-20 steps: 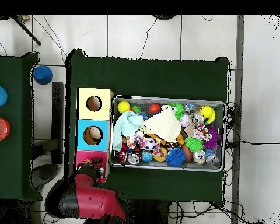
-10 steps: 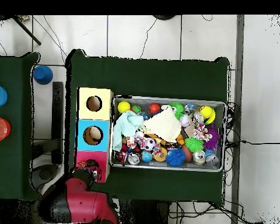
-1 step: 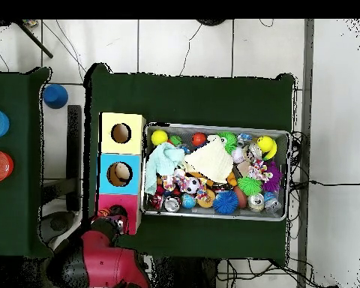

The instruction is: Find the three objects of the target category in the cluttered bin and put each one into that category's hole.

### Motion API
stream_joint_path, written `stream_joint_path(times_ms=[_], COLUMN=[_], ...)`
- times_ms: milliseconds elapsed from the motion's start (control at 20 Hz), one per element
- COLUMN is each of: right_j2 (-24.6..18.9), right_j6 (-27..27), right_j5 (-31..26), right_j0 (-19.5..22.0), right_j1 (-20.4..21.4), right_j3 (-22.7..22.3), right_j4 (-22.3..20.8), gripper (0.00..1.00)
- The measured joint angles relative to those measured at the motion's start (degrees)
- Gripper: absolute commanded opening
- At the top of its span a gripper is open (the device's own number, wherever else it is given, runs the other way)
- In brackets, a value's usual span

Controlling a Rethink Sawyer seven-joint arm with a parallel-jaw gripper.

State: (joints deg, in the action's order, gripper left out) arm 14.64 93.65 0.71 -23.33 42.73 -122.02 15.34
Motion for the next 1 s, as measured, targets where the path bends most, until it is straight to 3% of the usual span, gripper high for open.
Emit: stream_joint_path(times_ms=[600,1000], right_j2=[-1.7,-5.1], right_j6=[0.0,0.0], right_j5=[0.0,0.0], right_j0=[5.8,14.6], right_j1=[1.1,6.4], right_j3=[-1.0,-3.4], right_j4=[-0.8,-5.4], gripper=[0.0,0.0])
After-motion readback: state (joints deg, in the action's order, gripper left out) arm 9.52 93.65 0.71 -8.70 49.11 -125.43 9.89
